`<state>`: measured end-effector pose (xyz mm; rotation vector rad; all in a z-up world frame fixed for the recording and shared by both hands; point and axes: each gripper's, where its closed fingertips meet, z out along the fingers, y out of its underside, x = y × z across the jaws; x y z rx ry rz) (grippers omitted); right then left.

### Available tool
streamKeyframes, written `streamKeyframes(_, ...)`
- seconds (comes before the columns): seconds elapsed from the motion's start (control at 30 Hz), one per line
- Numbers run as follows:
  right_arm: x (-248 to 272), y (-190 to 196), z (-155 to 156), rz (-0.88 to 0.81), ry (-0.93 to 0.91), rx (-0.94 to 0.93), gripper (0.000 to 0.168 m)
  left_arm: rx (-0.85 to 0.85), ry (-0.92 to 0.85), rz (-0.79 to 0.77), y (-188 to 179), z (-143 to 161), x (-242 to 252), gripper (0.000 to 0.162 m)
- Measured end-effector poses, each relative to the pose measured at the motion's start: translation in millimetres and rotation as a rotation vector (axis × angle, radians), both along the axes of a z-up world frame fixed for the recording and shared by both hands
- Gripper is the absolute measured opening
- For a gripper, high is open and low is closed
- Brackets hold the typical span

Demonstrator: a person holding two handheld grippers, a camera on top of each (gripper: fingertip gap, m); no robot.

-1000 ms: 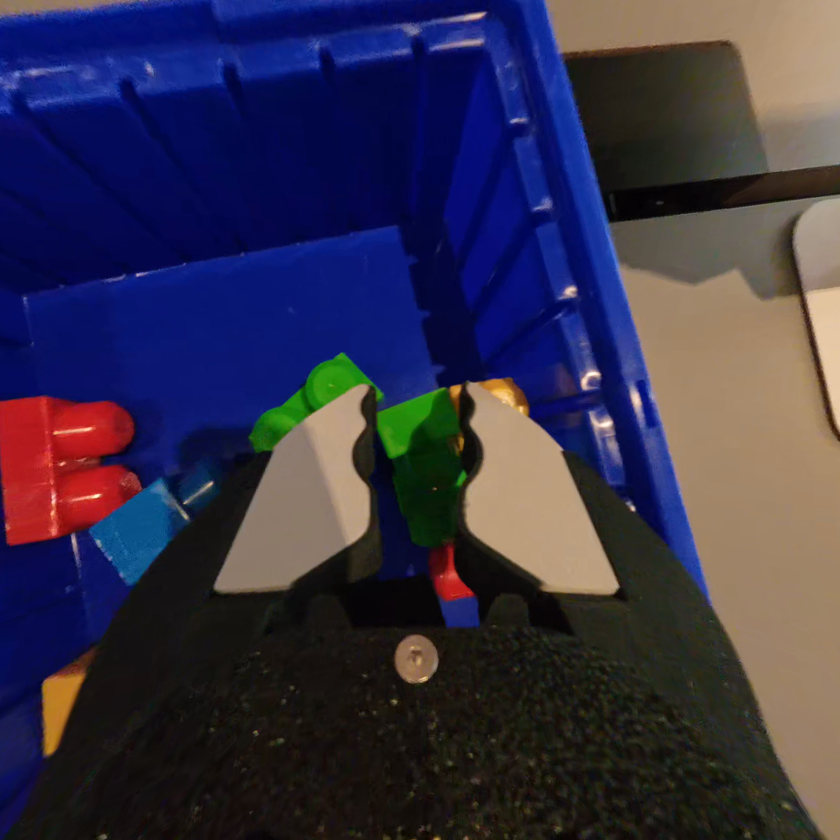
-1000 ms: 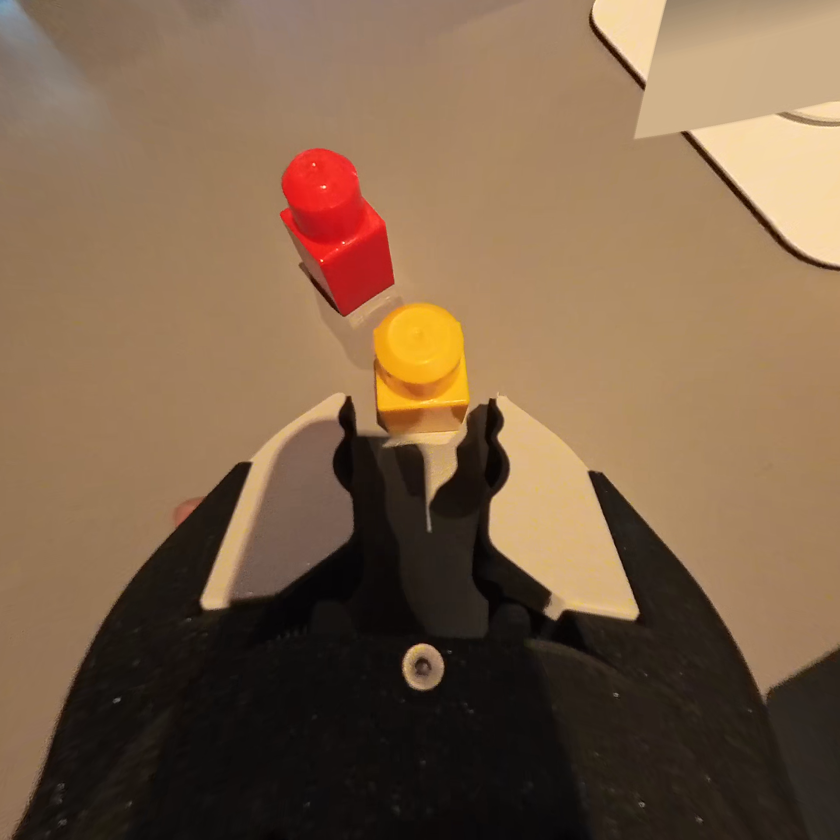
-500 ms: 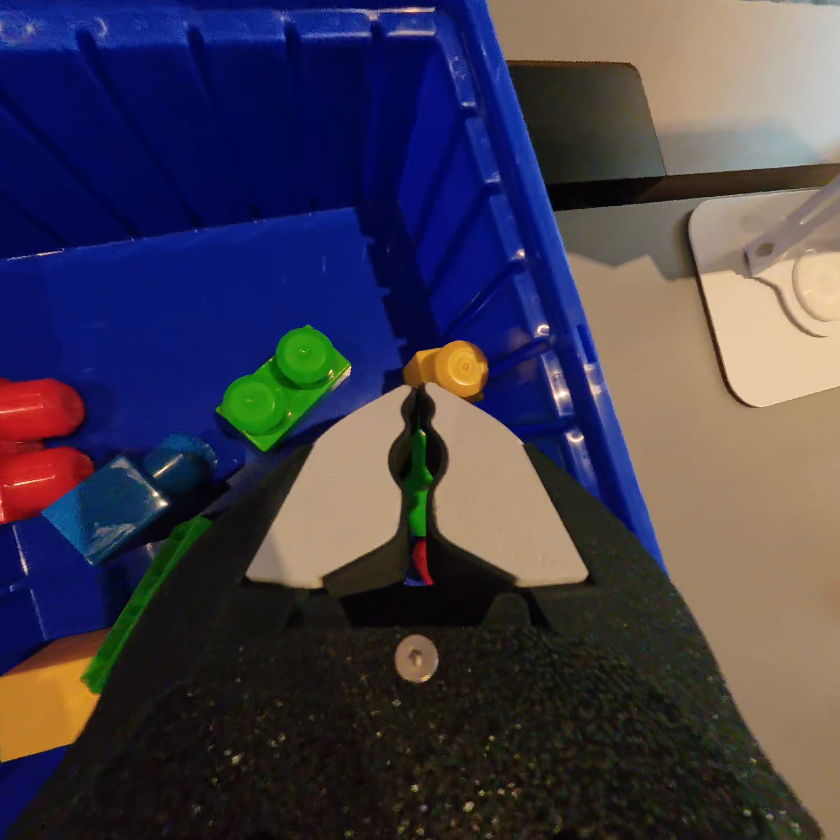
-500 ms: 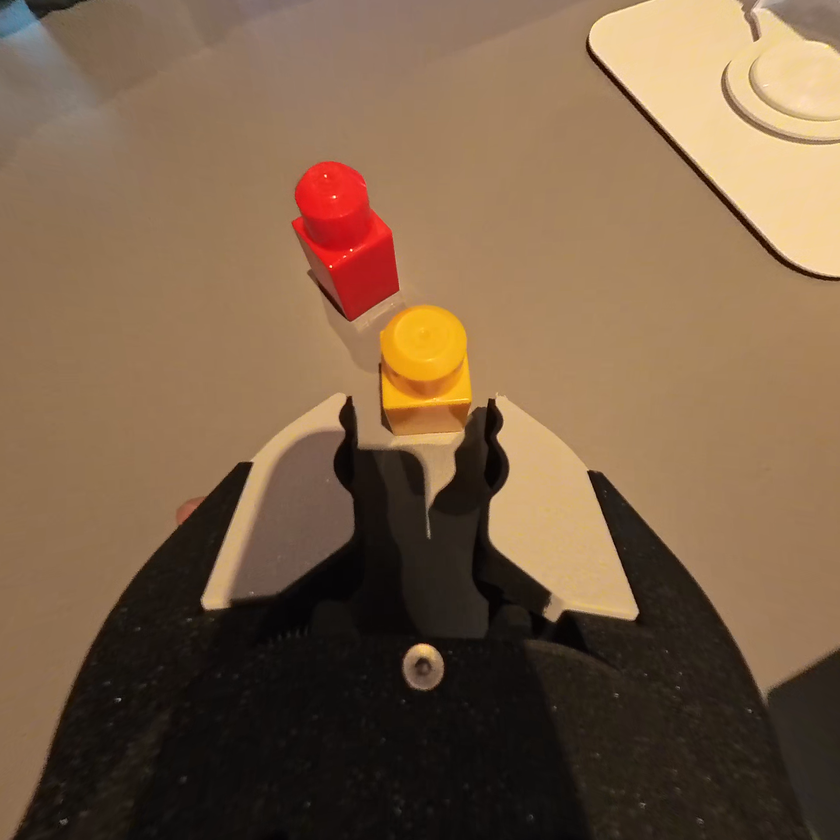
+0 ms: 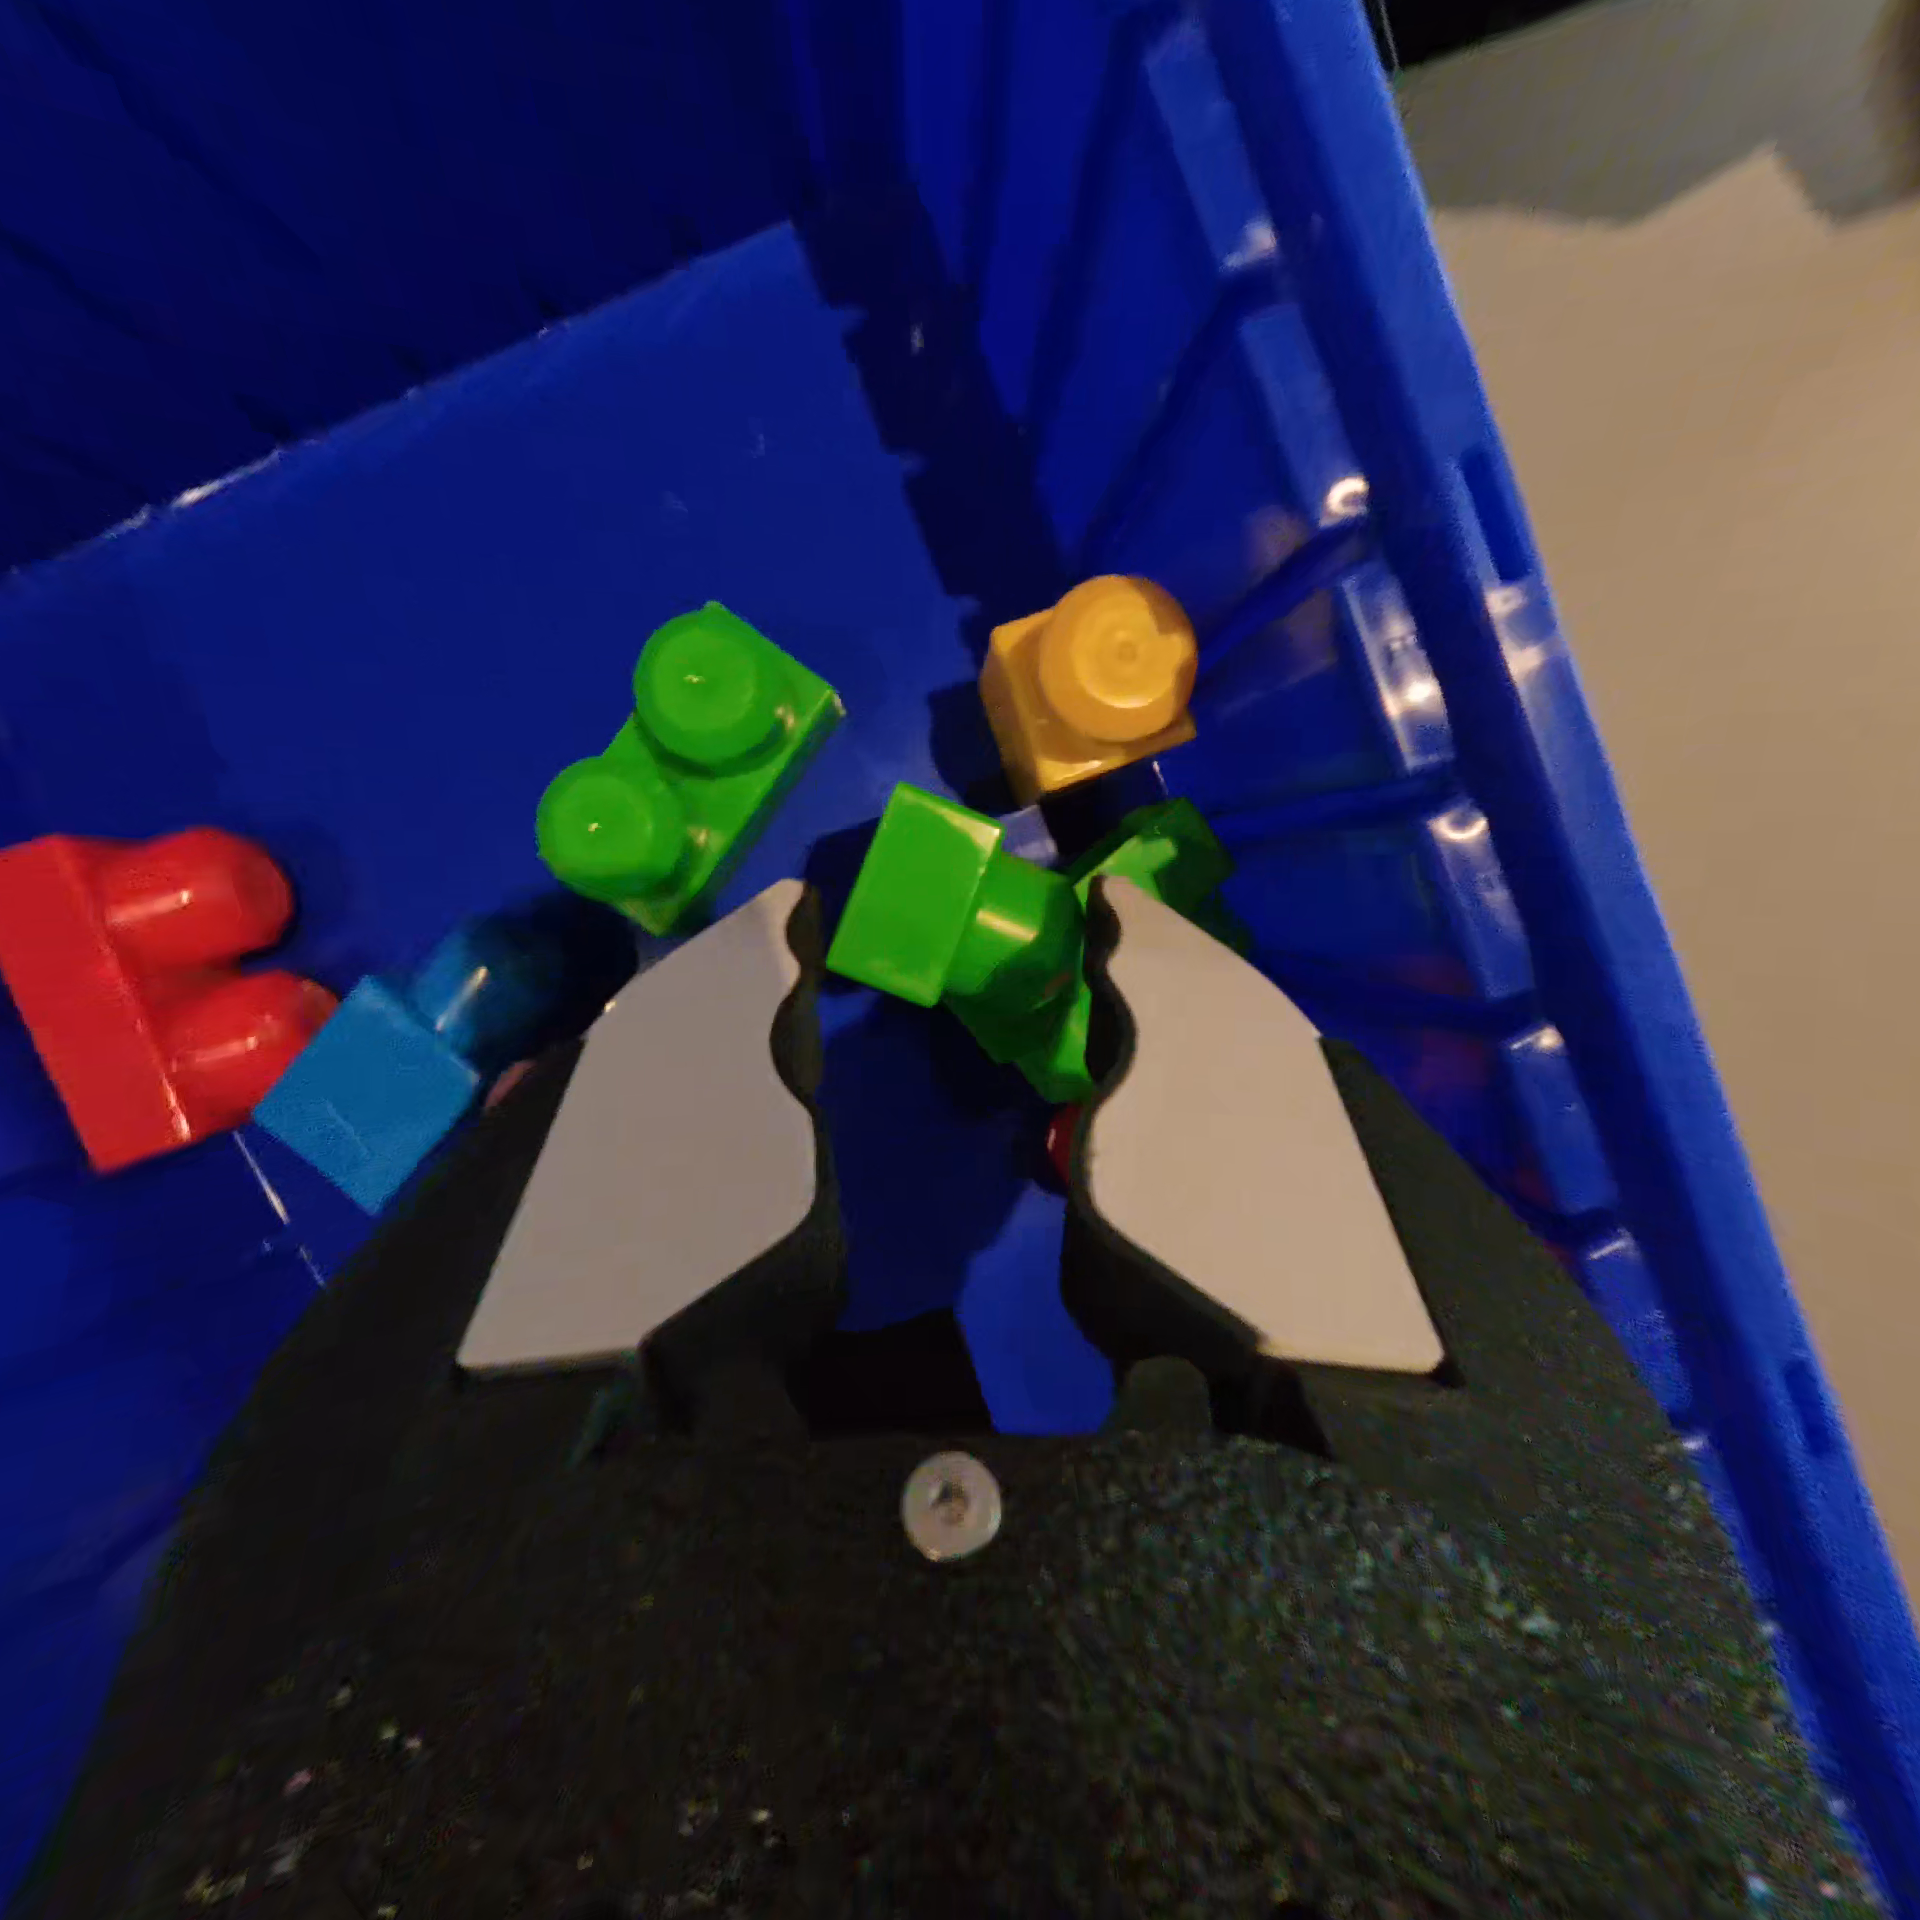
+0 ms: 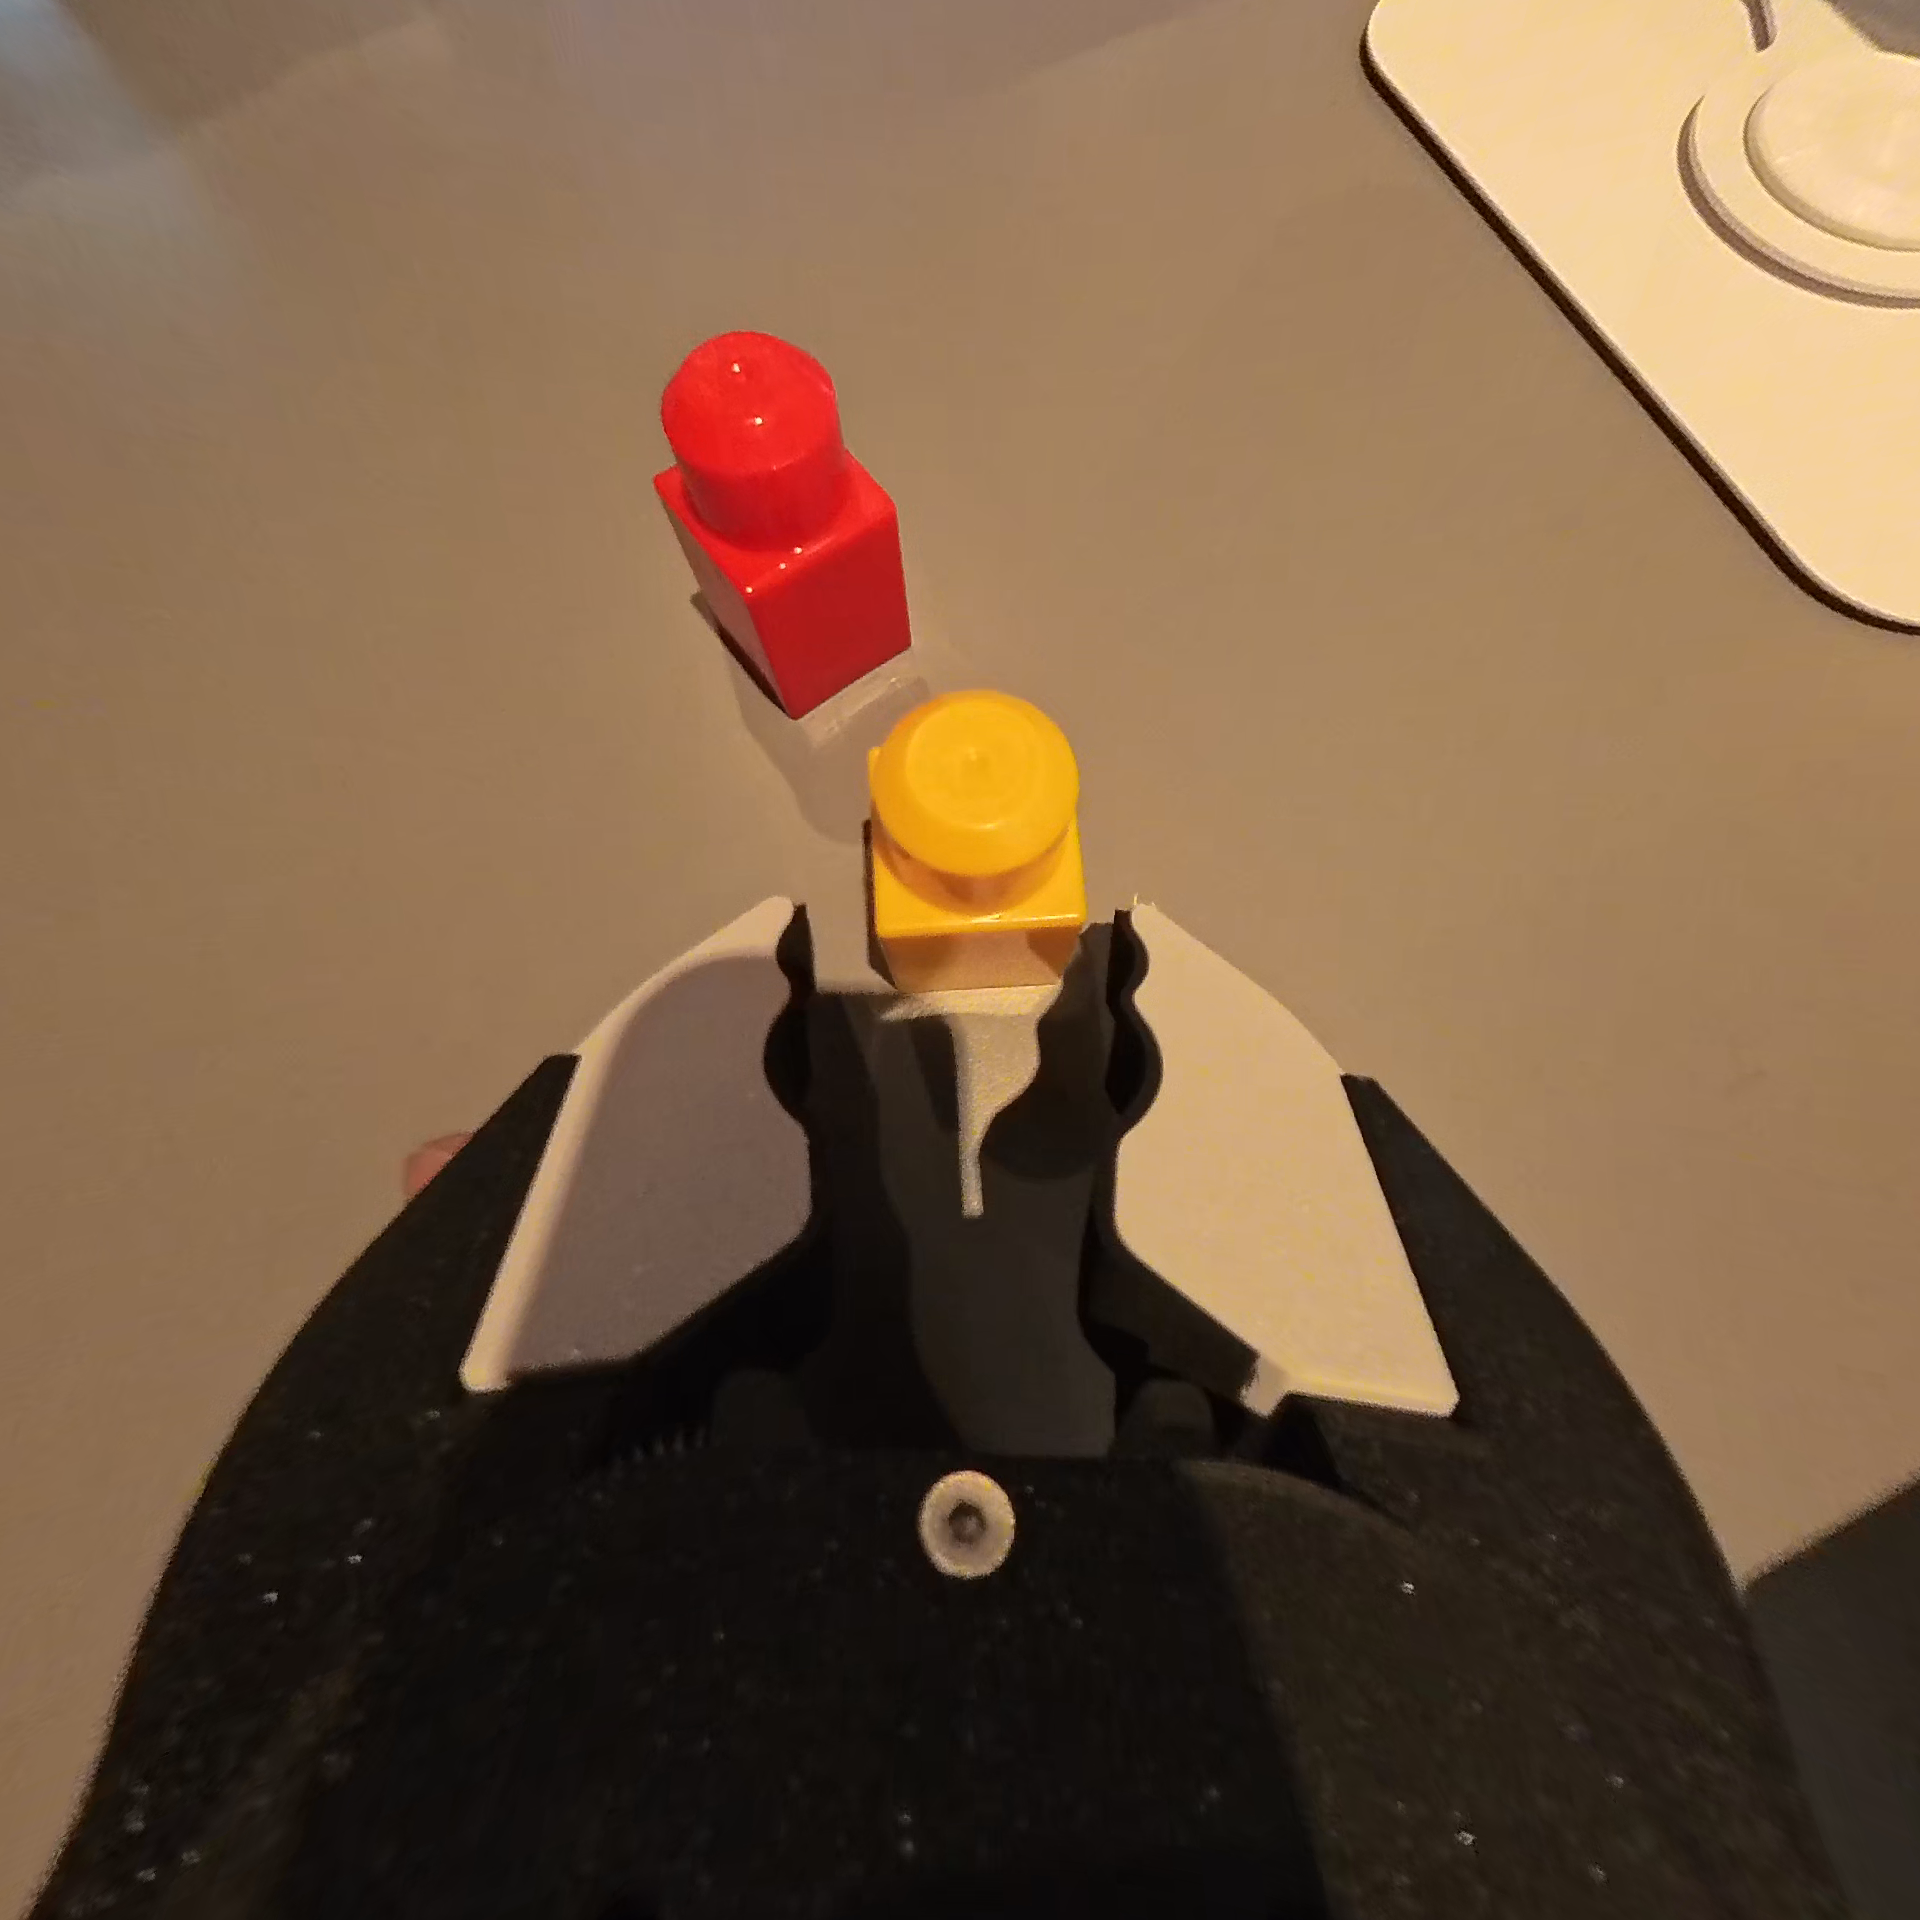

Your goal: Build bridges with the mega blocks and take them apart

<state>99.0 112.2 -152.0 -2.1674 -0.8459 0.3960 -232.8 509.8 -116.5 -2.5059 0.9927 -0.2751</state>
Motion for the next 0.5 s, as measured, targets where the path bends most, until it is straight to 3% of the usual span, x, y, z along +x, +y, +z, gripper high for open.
streamKeyframes(0.13, -0.1, -0.1, 1.0, 0.001, 0.006, 0.001, 0.055, 0.056, 0.033, -0.073, 2.0, -4.0, 6.2, 0.047)
streamKeyframes(0.33, -0.6, -0.5, 3.1, 0.005, 0.022, 0.006, 0.055, 0.036, 0.068, -0.051, -1.0, -0.3, -2.0, 0.047)
streamKeyframes(0.4, -0.6, -0.5, 4.2, 0.005, 0.029, 0.009, 0.055, 0.067, 0.039, -0.015, 0.3, 13.5, -3.0, 0.046)
streamKeyframes(0.5, 0.2, 0.3, 7.4, -0.002, 0.045, 0.022, 0.056, 0.165, -0.117, 0.011, -3.9, 59.9, 10.7, 0.045)
